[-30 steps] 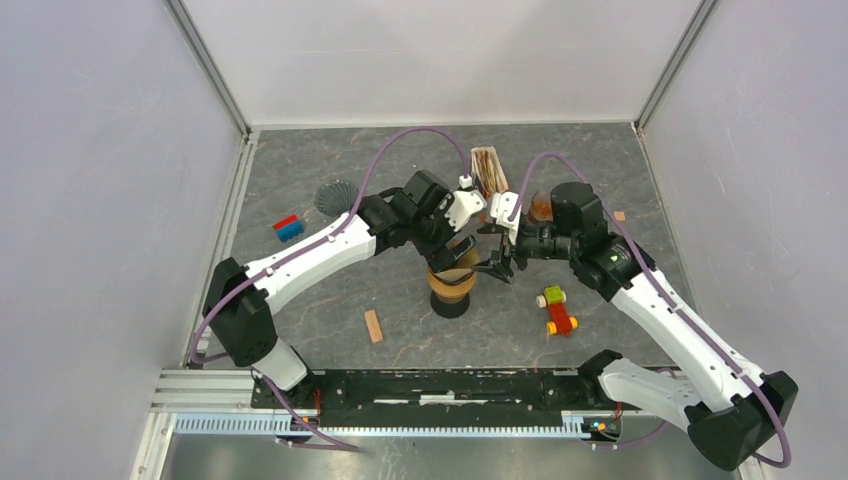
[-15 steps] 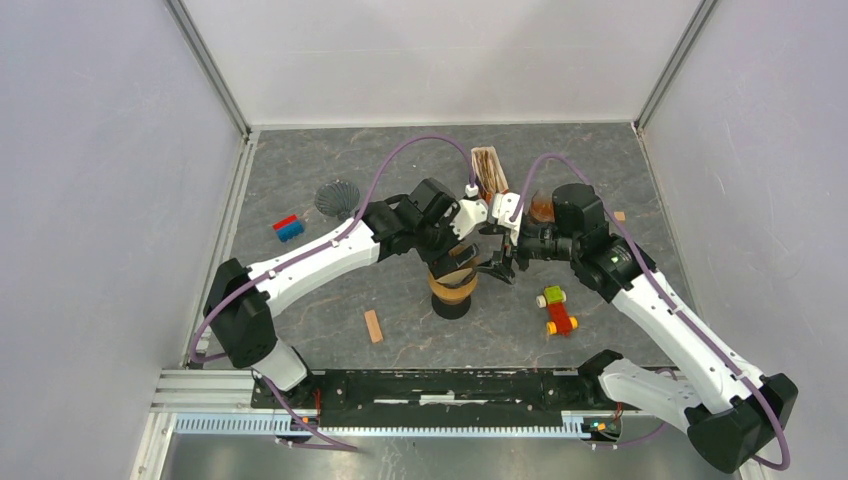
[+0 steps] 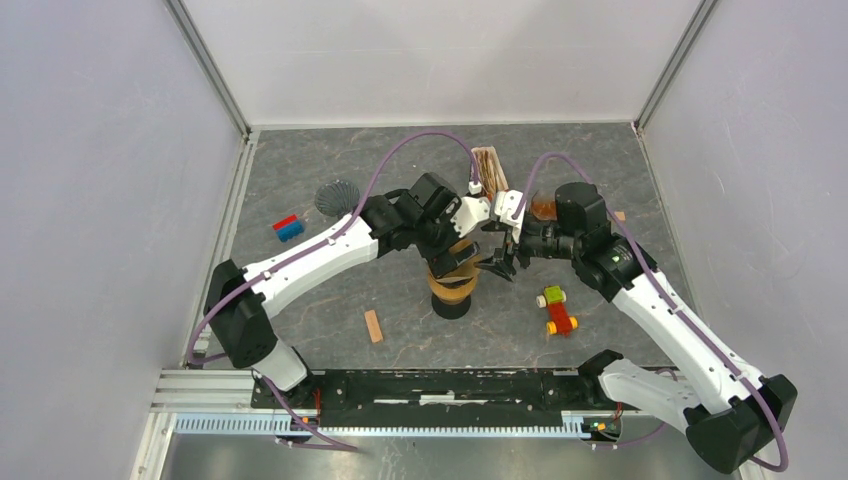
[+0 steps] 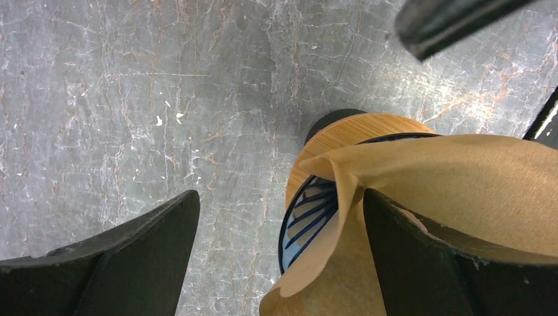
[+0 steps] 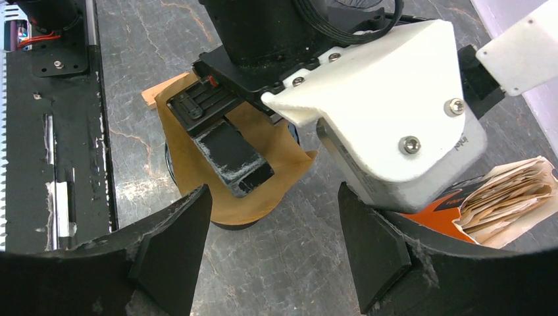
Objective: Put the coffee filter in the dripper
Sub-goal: Place the coffee filter in the coffee dripper.
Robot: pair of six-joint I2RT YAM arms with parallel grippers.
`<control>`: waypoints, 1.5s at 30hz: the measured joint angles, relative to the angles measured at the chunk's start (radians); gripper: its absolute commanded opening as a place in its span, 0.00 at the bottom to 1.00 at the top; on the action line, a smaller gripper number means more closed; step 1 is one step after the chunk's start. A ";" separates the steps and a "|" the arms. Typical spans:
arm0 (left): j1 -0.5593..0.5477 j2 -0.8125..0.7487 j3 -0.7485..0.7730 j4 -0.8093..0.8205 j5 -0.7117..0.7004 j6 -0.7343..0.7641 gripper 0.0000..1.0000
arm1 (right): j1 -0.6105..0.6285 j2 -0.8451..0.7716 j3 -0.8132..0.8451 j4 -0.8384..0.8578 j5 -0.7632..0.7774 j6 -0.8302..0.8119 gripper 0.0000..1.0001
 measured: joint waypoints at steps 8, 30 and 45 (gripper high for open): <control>-0.001 -0.016 0.001 -0.013 0.032 0.009 1.00 | -0.008 -0.005 0.000 0.000 -0.009 -0.006 0.77; -0.002 -0.098 -0.014 0.006 0.043 0.032 1.00 | -0.008 0.087 -0.039 0.027 -0.020 0.018 0.75; -0.001 -0.188 -0.046 0.039 0.006 0.054 1.00 | -0.008 0.146 0.055 0.011 -0.027 0.026 0.75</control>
